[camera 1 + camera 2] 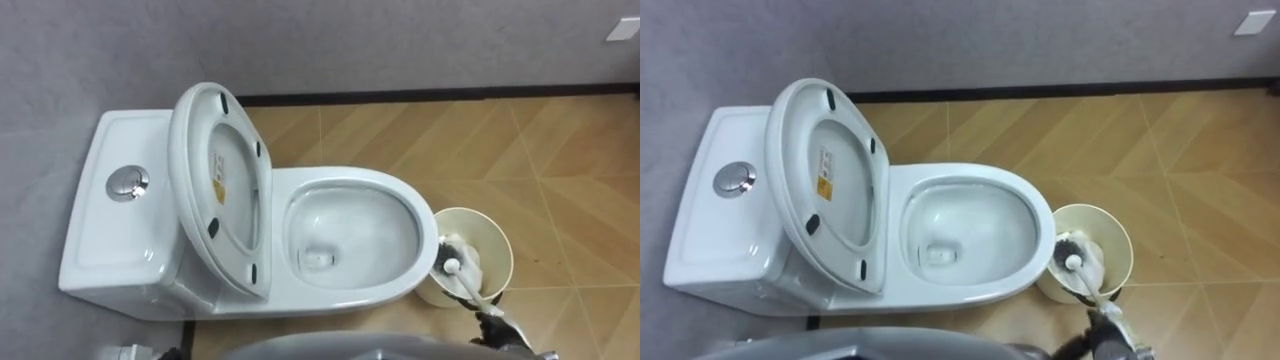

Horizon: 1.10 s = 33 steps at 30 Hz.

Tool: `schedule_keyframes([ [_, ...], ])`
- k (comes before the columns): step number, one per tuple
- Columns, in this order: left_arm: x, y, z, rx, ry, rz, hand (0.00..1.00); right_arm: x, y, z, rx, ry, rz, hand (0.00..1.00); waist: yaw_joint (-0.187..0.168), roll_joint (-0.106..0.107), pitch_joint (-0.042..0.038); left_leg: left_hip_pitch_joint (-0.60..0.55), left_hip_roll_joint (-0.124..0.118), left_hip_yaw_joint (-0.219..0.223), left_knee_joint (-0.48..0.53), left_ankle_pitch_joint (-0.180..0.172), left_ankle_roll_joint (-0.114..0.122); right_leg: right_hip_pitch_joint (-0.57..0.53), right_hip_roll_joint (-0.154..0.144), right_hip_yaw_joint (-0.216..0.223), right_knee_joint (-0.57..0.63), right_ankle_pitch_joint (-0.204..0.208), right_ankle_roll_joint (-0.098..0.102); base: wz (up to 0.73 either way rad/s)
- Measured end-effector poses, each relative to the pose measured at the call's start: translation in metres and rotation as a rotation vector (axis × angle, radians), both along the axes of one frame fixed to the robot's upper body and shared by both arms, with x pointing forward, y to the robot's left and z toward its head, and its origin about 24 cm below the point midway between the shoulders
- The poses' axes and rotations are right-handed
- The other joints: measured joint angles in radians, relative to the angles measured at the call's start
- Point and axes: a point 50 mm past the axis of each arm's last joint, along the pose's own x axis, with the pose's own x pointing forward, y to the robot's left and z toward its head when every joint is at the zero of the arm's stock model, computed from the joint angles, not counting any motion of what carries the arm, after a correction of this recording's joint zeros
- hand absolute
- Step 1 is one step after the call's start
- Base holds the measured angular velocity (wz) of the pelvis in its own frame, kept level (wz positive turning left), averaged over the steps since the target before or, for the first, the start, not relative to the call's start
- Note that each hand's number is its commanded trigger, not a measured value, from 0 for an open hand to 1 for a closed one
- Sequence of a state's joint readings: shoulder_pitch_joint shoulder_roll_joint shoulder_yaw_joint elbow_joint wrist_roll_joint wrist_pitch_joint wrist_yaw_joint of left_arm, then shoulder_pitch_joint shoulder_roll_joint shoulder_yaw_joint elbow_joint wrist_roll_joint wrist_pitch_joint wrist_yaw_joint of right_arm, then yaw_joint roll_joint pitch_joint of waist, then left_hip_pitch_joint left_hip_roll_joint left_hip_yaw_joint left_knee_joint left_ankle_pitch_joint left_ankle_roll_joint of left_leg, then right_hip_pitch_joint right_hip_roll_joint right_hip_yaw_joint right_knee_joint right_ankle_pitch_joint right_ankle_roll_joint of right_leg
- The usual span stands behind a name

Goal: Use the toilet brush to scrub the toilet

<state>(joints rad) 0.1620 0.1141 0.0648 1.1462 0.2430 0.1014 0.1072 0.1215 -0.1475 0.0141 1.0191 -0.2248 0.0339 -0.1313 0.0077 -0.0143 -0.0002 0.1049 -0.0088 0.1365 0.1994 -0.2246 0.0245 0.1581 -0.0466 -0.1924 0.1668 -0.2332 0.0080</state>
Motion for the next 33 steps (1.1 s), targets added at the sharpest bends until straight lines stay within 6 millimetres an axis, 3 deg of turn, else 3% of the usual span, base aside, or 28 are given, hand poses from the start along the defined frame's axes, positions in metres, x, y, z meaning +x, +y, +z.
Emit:
schedule_keyframes([
  [5, 0.016, 0.005, 0.005, -0.001, -0.126, 0.078, 0.00, 0.025, 0.001, 0.008, -0.028, -0.124, -0.009, 0.00, 0.006, -0.009, -0.0016, -0.029, -0.001, -0.001, 0.006, 0.000, 0.000, -0.022, -0.002, -0.009, 0.003, 0.001, 0.000, 0.04],
  [10, 0.028, 0.009, 0.008, 0.001, -0.200, 0.104, 0.00, 0.034, -0.002, 0.012, -0.076, -0.177, -0.031, 0.00, 0.001, -0.015, -0.0060, -0.066, -0.002, -0.007, 0.023, 0.000, 0.001, -0.048, -0.005, -0.030, 0.012, 0.002, -0.001, 0.07],
  [15, 0.040, 0.010, 0.011, -0.003, -0.254, 0.104, 0.00, 0.044, -0.008, 0.018, -0.127, -0.242, -0.095, 0.00, -0.001, -0.019, -0.0034, -0.158, 0.000, -0.030, 0.072, -0.002, 0.004, -0.109, -0.008, -0.056, 0.035, 0.004, -0.003, 0.17],
  [18, 0.048, 0.013, 0.013, 0.003, -0.283, 0.097, 0.00, 0.060, -0.015, 0.023, -0.152, -0.283, -0.153, 0.00, 0.007, -0.015, 0.0079, -0.216, 0.003, -0.033, 0.100, -0.002, 0.005, -0.166, -0.009, -0.056, 0.059, 0.005, -0.006, 0.02],
  [23, 0.072, 0.019, 0.021, 0.014, -0.353, 0.070, 0.00, 0.079, -0.030, 0.034, -0.209, -0.331, -0.216, 0.00, 0.022, -0.004, 0.0140, -0.394, 0.014, -0.057, 0.198, 0.000, 0.016, -0.324, -0.012, -0.085, 0.142, 0.009, -0.013, 0.15],
  [27, 0.090, 0.021, 0.027, 0.013, -0.405, 0.072, 0.00, 0.094, -0.048, 0.046, -0.261, -0.359, -0.258, 0.00, 0.031, 0.003, 0.0169, -0.538, 0.019, -0.060, 0.273, 0.005, 0.026, -0.482, -0.030, -0.082, 0.257, -0.003, -0.020, 0.03],
  [30, 0.101, 0.019, 0.030, 0.019, -0.428, 0.051, 0.00, 0.095, -0.058, 0.050, -0.283, -0.362, -0.310, 0.00, 0.048, 0.005, 0.0201, -0.609, 0.019, -0.061, 0.304, 0.007, 0.034, -0.562, -0.043, -0.078, 0.313, -0.012, -0.022, -0.02],
  [33, 0.118, 0.014, 0.036, -0.001, -0.482, 0.052, 0.00, 0.096, -0.070, 0.056, -0.309, -0.360, -0.353, 0.00, 0.052, 0.005, 0.0286, -0.690, 0.009, -0.058, 0.331, 0.023, 0.047, -0.657, -0.063, -0.074, 0.370, -0.021, -0.024, 0.06],
])
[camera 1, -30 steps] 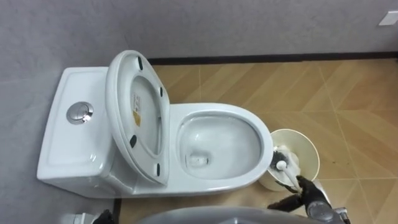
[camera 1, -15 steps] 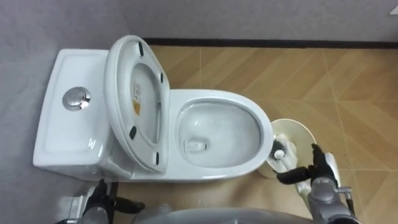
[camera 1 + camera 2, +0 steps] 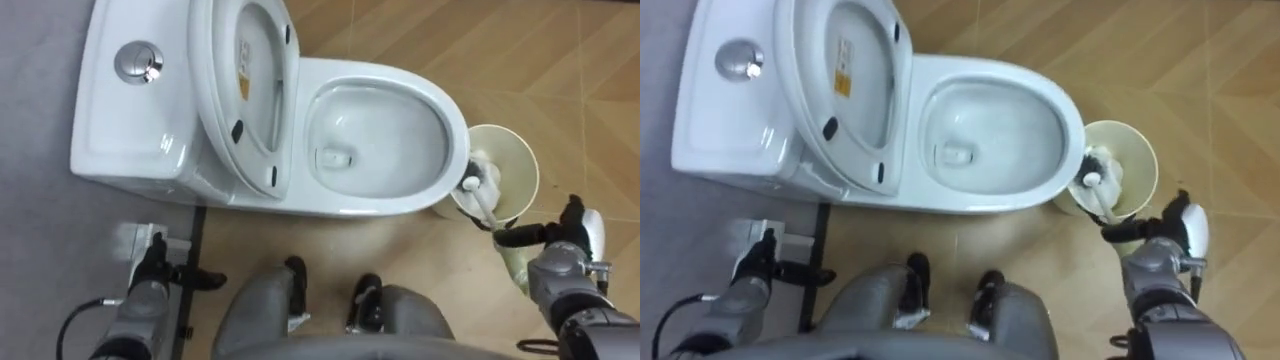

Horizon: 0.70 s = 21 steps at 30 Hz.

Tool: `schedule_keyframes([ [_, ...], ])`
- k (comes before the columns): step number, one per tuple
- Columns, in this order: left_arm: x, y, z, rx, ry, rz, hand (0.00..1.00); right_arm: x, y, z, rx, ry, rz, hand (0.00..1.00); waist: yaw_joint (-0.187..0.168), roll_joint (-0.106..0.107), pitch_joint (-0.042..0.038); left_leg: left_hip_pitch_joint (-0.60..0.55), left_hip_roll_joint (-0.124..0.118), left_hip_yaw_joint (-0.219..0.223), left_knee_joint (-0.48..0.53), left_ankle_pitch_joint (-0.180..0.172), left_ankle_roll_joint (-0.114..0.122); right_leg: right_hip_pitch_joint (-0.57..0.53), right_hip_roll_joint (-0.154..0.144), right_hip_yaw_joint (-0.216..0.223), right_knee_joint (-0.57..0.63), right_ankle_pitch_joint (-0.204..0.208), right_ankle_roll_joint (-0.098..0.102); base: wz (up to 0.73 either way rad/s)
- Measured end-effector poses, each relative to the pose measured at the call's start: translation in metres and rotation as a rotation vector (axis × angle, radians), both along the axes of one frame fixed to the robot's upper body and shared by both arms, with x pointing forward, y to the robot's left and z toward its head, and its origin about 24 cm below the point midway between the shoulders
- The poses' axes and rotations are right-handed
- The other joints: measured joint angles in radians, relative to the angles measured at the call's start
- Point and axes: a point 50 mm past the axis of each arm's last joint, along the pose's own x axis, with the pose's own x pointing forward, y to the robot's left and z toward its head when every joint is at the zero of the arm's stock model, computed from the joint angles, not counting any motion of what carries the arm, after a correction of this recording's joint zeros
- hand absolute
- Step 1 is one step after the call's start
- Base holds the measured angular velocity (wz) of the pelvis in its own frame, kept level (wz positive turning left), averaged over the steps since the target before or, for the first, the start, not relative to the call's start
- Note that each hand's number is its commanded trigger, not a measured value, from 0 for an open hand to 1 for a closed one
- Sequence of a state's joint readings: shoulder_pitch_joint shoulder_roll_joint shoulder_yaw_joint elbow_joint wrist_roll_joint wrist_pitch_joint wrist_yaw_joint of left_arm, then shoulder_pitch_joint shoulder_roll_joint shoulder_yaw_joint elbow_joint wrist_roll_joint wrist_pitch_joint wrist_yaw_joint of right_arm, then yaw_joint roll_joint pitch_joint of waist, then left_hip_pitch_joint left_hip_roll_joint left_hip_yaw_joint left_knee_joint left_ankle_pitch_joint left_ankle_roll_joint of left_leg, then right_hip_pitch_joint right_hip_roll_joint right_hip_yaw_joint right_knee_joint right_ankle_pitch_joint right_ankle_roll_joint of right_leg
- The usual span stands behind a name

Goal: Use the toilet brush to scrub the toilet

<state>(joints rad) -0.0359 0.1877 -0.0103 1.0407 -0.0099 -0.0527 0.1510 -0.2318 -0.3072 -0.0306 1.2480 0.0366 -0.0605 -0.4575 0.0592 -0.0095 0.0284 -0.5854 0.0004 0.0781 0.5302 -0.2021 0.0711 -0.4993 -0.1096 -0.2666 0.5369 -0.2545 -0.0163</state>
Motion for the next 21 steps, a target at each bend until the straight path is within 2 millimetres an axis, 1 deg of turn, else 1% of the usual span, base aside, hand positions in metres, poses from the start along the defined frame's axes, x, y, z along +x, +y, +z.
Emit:
schedule_keyframes([
  [1, 0.008, -0.002, 0.003, -0.008, -0.021, -0.012, 0.00, 0.002, -0.005, 0.003, -0.014, -0.007, -0.011, 0.00, 0.000, -0.001, 0.0023, -0.034, -0.006, 0.001, 0.003, 0.012, 0.004, -0.042, -0.011, 0.001, 0.021, 0.000, 0.001, 0.10],
  [4, 0.018, -0.009, 0.008, -0.004, -0.060, -0.048, 0.00, 0.006, -0.012, 0.010, -0.034, -0.023, -0.038, 0.00, -0.001, -0.004, 0.0062, -0.114, -0.016, 0.005, 0.010, 0.040, 0.010, -0.136, -0.027, 0.014, 0.064, 0.004, 0.000, 0.07],
  [7, 0.025, -0.013, 0.012, -0.017, -0.090, -0.063, 0.00, 0.011, -0.015, 0.013, -0.026, -0.028, -0.065, 0.00, 0.001, -0.006, 0.0085, -0.184, -0.017, 0.007, 0.025, 0.049, 0.005, -0.215, -0.031, 0.018, 0.096, 0.004, 0.000, 0.00],
  [9, 0.031, -0.014, 0.015, -0.013, -0.113, -0.070, 0.00, 0.015, -0.017, 0.017, -0.019, -0.045, -0.089, 0.00, 0.001, -0.007, 0.0089, -0.231, -0.018, 0.006, 0.037, 0.059, 0.009, -0.264, -0.042, 0.017, 0.116, 0.006, -0.009, 0.06],
  [10, 0.035, -0.015, 0.018, -0.003, -0.128, -0.079, 0.00, 0.018, -0.020, 0.020, -0.023, -0.049, -0.097, 0.00, 0.000, -0.007, 0.0089, -0.260, -0.018, 0.006, 0.051, 0.059, 0.009, -0.294, -0.047, 0.015, 0.136, 0.003, -0.014, 0.05],
  [13, 0.044, -0.016, 0.025, 0.010, -0.170, -0.101, 0.00, 0.025, -0.028, 0.029, -0.037, -0.065, -0.091, 0.00, 0.000, -0.006, 0.0099, -0.322, -0.014, 0.007, 0.083, 0.058, 0.008, -0.357, -0.048, 0.018, 0.171, -0.003, -0.024, 0.02],
  [16, 0.058, -0.018, 0.034, 0.013, -0.217, -0.114, 0.00, 0.036, -0.034, 0.039, -0.045, -0.093, -0.075, 0.00, 0.005, -0.005, 0.0110, -0.390, -0.012, 0.003, 0.129, 0.053, 0.004, -0.424, -0.052, 0.018, 0.219, -0.015, -0.035, 0.02],
  [18, 0.065, -0.020, 0.039, 0.010, -0.246, -0.120, 0.00, 0.039, -0.034, 0.041, -0.041, -0.096, -0.066, 0.00, 0.010, -0.003, 0.0118, -0.420, -0.012, 0.001, 0.156, 0.046, 0.001, -0.453, -0.058, 0.016, 0.249, -0.025, -0.041, 0.06],
  [21, 0.079, -0.024, 0.048, 0.003, -0.287, -0.134, 0.00, 0.042, -0.034, 0.043, -0.041, -0.095, -0.055, 0.00, 0.028, 0.005, 0.0156, -0.461, -0.011, -0.001, 0.193, 0.035, -0.004, -0.492, -0.058, 0.017, 0.285, -0.039, -0.047, 0.02],
])
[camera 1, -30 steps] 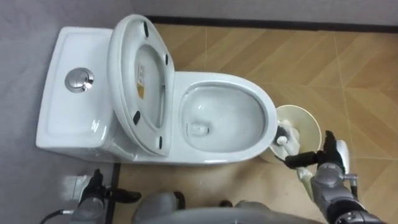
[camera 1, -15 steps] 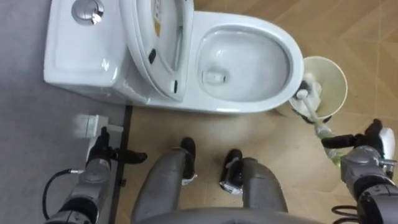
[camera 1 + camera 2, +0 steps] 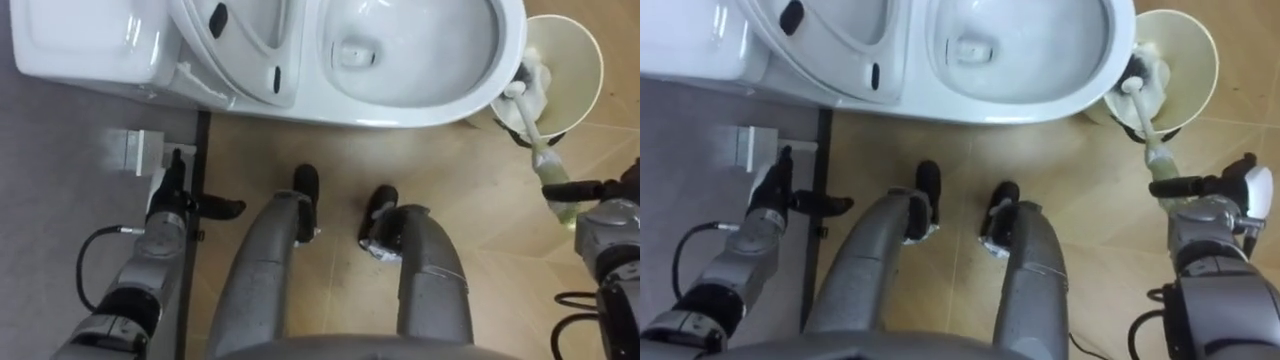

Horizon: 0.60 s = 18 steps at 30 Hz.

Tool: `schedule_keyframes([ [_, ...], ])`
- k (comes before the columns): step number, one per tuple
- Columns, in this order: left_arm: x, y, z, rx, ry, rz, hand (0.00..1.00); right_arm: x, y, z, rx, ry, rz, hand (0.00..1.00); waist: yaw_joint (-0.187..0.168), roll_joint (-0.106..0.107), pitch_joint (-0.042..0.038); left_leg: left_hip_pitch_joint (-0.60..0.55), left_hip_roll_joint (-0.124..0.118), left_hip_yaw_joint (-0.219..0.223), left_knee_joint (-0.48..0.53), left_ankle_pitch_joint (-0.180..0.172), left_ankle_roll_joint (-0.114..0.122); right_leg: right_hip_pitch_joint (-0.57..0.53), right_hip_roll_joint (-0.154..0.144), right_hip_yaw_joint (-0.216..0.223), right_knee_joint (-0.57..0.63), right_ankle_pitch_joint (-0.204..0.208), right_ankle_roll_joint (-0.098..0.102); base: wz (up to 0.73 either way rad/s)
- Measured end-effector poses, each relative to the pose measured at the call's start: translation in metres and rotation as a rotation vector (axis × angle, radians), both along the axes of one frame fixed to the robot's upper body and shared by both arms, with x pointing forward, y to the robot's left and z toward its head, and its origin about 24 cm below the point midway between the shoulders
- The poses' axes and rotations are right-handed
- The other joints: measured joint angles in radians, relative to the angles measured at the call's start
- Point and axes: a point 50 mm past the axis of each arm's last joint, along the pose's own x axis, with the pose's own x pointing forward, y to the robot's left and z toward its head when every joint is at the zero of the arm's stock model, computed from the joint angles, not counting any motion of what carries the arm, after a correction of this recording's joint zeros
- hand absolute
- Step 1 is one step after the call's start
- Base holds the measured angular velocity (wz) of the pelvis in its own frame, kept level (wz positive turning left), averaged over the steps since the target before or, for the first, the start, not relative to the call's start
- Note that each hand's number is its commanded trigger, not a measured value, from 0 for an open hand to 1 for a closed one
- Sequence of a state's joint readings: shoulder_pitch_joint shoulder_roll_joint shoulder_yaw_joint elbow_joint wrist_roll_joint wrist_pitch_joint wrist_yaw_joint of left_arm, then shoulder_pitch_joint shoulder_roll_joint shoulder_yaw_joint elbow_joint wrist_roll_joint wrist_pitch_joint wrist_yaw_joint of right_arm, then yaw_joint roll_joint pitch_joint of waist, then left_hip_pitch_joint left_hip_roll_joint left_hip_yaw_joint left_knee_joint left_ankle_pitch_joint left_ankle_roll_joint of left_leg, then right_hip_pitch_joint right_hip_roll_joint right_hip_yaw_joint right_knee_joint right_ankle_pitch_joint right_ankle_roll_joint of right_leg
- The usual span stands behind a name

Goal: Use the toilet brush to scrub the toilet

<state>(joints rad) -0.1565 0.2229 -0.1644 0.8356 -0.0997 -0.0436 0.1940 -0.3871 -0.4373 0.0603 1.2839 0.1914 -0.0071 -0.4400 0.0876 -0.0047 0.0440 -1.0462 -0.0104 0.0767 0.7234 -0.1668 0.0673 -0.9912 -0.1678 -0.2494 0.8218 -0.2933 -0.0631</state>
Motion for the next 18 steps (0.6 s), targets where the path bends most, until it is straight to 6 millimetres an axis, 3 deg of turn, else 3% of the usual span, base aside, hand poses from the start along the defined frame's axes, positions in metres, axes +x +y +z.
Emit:
schedule_keyframes([
  [5, 0.016, -0.002, 0.011, 0.005, -0.049, 0.006, 0.00, 0.010, -0.004, 0.010, -0.013, -0.017, 0.006, 0.00, 0.008, 0.023, 0.0081, -0.085, 0.002, 0.002, 0.086, -0.026, 0.000, -0.085, -0.025, -0.001, 0.096, -0.028, -0.016, 0.02],
  [10, 0.018, -0.004, 0.014, -0.008, -0.073, 0.015, 0.00, 0.010, -0.007, 0.012, -0.006, -0.015, -0.003, 0.00, 0.007, 0.029, 0.0078, -0.133, -0.002, 0.003, 0.164, -0.055, 0.000, -0.131, -0.042, 0.004, 0.179, -0.070, -0.018, 0.08],
  [18, 0.024, -0.002, 0.022, -0.017, -0.106, 0.017, 0.00, 0.018, -0.013, 0.023, -0.009, -0.045, 0.026, 0.00, 0.003, 0.028, 0.0075, -0.201, -0.001, 0.019, 0.228, -0.069, 0.002, -0.211, -0.060, 0.021, 0.260, -0.088, -0.030, 0.00],
])
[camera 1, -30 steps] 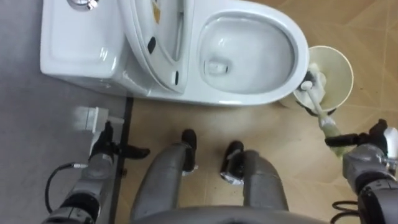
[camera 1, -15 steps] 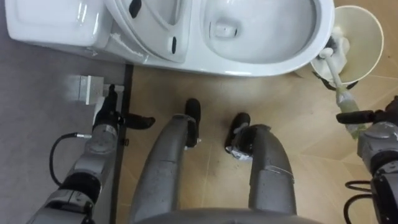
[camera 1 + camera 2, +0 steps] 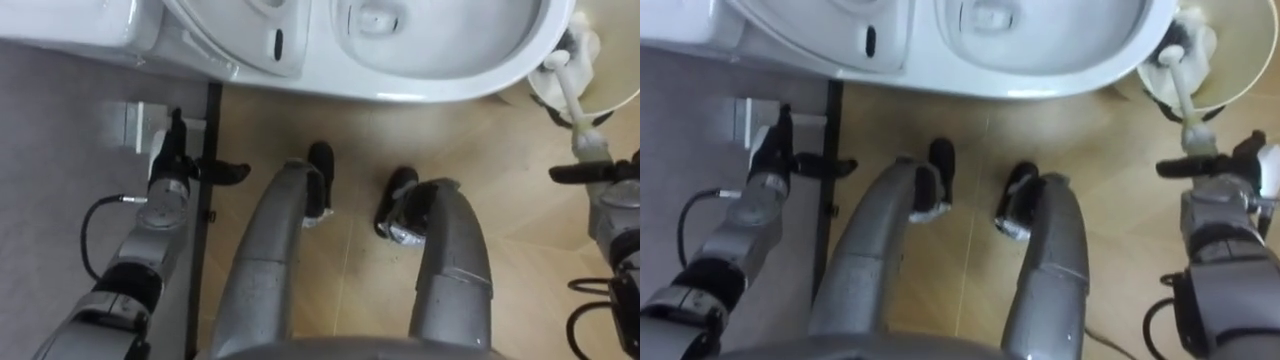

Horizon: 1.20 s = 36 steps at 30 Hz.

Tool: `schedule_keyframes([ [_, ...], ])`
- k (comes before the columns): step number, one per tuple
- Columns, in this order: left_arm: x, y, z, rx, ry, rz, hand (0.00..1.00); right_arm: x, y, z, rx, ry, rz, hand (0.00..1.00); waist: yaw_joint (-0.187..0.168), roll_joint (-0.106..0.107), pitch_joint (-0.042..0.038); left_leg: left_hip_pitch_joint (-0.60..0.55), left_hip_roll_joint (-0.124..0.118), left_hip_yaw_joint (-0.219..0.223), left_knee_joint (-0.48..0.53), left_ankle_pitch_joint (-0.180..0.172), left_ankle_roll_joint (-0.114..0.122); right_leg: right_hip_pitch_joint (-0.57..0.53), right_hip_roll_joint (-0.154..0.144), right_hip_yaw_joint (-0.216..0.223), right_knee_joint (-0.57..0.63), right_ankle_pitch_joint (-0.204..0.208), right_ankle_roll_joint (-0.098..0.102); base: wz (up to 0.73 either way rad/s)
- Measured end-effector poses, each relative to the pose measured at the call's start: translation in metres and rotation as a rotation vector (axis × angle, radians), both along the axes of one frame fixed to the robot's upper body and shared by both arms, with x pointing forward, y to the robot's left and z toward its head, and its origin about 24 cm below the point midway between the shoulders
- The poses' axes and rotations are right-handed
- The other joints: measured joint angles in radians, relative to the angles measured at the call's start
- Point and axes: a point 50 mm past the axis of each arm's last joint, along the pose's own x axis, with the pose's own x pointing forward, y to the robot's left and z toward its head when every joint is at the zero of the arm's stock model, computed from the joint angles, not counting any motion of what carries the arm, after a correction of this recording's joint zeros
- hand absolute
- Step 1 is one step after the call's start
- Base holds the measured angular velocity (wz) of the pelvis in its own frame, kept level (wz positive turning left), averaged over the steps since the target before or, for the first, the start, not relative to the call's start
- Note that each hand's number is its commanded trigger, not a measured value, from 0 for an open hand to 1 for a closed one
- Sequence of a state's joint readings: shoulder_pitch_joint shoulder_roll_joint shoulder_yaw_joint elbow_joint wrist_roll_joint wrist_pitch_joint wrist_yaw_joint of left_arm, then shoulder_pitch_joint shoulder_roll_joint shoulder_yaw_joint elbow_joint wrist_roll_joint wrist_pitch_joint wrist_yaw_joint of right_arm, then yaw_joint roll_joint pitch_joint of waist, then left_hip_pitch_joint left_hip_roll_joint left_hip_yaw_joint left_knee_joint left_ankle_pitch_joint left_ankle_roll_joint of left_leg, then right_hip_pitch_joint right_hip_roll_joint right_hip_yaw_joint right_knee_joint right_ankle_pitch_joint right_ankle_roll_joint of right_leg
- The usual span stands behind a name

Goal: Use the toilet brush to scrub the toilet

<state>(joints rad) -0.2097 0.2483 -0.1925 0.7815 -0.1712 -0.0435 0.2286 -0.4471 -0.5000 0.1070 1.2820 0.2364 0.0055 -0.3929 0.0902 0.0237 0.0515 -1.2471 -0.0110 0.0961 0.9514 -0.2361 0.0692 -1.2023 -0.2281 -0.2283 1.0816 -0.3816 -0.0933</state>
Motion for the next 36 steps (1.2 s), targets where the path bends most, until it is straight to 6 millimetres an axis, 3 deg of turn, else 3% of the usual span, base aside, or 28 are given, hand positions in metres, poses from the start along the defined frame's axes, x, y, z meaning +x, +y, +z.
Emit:
schedule_keyframes([
  [10, 0.000, 0.002, 0.000, 0.018, 0.005, -0.014, 0.00, -0.001, 0.001, -0.002, -0.009, 0.045, 0.070, 0.00, 0.004, 0.007, 0.0002, -0.019, 0.003, 0.004, 0.047, -0.018, -0.009, -0.022, 0.000, 0.006, 0.049, -0.019, -0.008, 0.00],
  [11, -0.001, 0.001, 0.000, 0.018, 0.006, -0.019, 0.00, -0.001, 0.000, -0.002, -0.007, 0.049, 0.073, 0.04, 0.010, 0.010, -0.0004, -0.020, 0.003, 0.004, 0.048, -0.018, -0.009, -0.023, 0.000, 0.006, 0.049, -0.020, -0.006, -0.03],
  [12, -0.001, 0.001, 0.000, 0.018, 0.006, -0.021, 0.00, -0.002, -0.001, -0.002, -0.008, 0.053, 0.072, 0.46, 0.012, 0.011, -0.0003, -0.020, 0.003, 0.004, 0.048, -0.018, -0.009, -0.024, 0.000, 0.007, 0.049, -0.020, -0.006, -0.03],
  [13, 0.000, 0.000, 0.001, 0.018, 0.000, -0.025, 0.00, -0.004, -0.003, -0.003, -0.012, 0.064, 0.072, 0.99, 0.018, 0.011, -0.0005, -0.022, 0.003, 0.005, 0.048, -0.018, -0.009, -0.027, 0.000, 0.009, 0.050, -0.020, -0.005, 0.00],
  [20, 0.001, -0.005, 0.006, 0.014, -0.028, -0.053, 0.00, -0.014, -0.003, -0.012, 0.014, 0.150, 0.124, 1.00, 0.042, 0.013, -0.0001, -0.039, 0.014, 0.007, 0.057, -0.025, -0.008, -0.044, 0.001, 0.008, 0.054, -0.019, -0.010, 0.00],
  [31, 0.001, -0.009, 0.007, 0.007, -0.033, -0.068, 0.00, -0.019, -0.002, -0.016, 0.058, 0.163, 0.117, 1.00, 0.045, 0.014, -0.0006, -0.053, 0.017, 0.007, 0.098, -0.049, -0.005, -0.051, 0.000, 0.010, 0.083, -0.034, -0.009, 0.00],
  [36, -0.011, -0.002, 0.003, 0.003, -0.013, -0.054, 0.00, -0.022, -0.003, -0.018, 0.071, 0.162, 0.102, 1.00, 0.040, 0.017, -0.0026, -0.052, 0.019, 0.006, 0.101, -0.049, -0.005, -0.049, 0.001, 0.010, 0.084, -0.034, -0.009, 0.00],
])
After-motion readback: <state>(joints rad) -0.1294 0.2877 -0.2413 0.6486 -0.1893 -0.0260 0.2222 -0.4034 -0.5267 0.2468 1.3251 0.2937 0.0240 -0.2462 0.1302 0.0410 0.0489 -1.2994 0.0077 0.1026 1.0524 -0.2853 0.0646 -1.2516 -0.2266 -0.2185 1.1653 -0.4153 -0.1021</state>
